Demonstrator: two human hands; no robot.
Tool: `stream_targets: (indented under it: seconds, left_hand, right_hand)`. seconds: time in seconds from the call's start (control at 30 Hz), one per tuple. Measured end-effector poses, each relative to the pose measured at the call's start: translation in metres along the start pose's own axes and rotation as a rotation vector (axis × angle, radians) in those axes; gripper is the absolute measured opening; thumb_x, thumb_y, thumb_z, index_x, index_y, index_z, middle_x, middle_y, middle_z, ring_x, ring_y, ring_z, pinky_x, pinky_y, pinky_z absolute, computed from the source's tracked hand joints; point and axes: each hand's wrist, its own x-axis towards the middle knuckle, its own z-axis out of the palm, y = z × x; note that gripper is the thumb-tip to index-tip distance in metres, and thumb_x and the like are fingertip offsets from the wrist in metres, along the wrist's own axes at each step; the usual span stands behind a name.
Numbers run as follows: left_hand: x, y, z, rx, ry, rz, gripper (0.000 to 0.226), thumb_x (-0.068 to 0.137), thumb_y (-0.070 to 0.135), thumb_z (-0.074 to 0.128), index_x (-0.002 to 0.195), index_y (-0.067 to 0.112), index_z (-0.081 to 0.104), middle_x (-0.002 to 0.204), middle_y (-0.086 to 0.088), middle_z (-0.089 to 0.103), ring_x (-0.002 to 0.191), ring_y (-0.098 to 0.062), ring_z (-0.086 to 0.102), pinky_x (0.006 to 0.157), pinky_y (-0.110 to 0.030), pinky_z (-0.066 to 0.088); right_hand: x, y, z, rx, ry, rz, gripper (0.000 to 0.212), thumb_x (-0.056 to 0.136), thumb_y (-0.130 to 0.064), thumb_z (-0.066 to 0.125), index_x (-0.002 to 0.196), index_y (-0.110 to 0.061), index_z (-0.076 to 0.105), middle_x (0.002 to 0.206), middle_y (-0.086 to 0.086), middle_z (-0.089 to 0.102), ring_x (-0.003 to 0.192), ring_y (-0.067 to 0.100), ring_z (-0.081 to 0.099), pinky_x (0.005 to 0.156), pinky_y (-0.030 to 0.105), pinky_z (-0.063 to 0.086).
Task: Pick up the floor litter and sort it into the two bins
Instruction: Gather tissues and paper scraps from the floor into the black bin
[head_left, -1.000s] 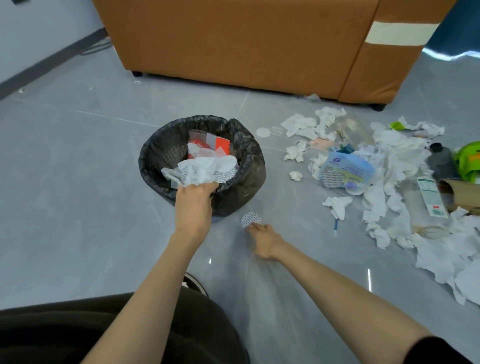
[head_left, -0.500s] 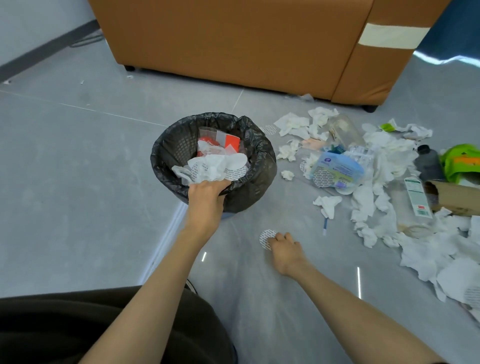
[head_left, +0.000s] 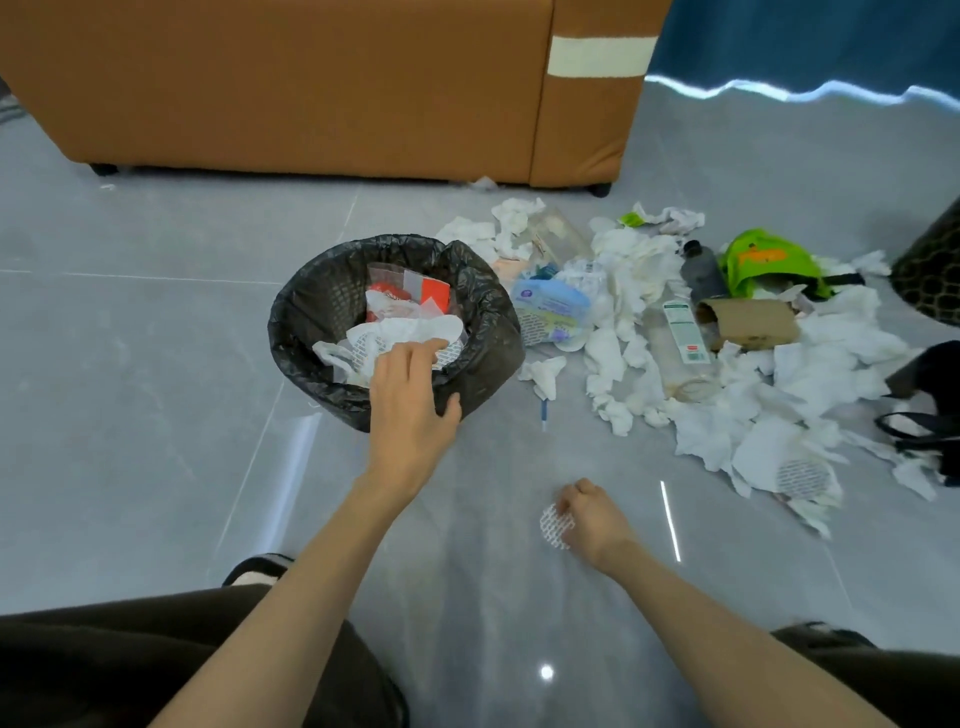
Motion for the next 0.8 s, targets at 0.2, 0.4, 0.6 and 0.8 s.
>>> stream_targets:
  seconds: [0.2,0.4,0.6,0.8]
  left_hand:
    - [0.001,0.048,0.047,0.007,-0.037,0.285,0.030,0.077,0.005,0.053,0.105,0.012,0.061,0.098,-0.006,0.055,0.091,-0.020,0.042,0.078,-0.030,0.037]
    - [0.001,0.071,0.117,-0.035,-0.556,0.189,0.046,0.087,0.005,0.050,0.131,0.018,0.048,0.128,-0.003,0.046,0.119,-0.022,0.041,0.100,-0.033,0.036]
    - [0.012,0.098,0.187,0.043,-0.890,0.173,0.060,0.091,0.013,0.048,0.146,0.018,0.025,0.153,-0.005,0.021,0.137,-0.027,0.027,0.112,-0.036,0.027]
    - [0.014,0.100,0.228,0.200,-1.028,0.243,0.060,0.096,0.021,0.043,0.149,0.025,0.016,0.158,-0.002,0.005,0.144,-0.024,0.008,0.113,-0.041,0.021]
  right_hand:
    - [-0.007,0.016,-0.007,0.156,-0.027,0.131,0.022,0.086,-0.011,0.057,0.107,-0.011,0.051,0.121,0.017,0.057,0.111,0.029,0.055,0.087,0.029,0.042]
    - [-0.012,0.057,-0.022,0.577,0.217,0.479,0.030,0.090,-0.013,0.052,0.117,0.000,0.053,0.120,0.021,0.060,0.114,0.035,0.054,0.090,0.033,0.042]
    - [-0.008,0.094,-0.037,0.963,0.443,0.692,0.024,0.087,-0.011,0.049,0.107,0.000,0.056,0.105,0.019,0.061,0.094,0.031,0.058,0.079,0.032,0.044]
    - [0.006,0.116,-0.047,1.157,0.559,0.734,0.020,0.086,-0.008,0.046,0.104,-0.011,0.055,0.102,0.012,0.060,0.096,0.034,0.061,0.090,0.046,0.051]
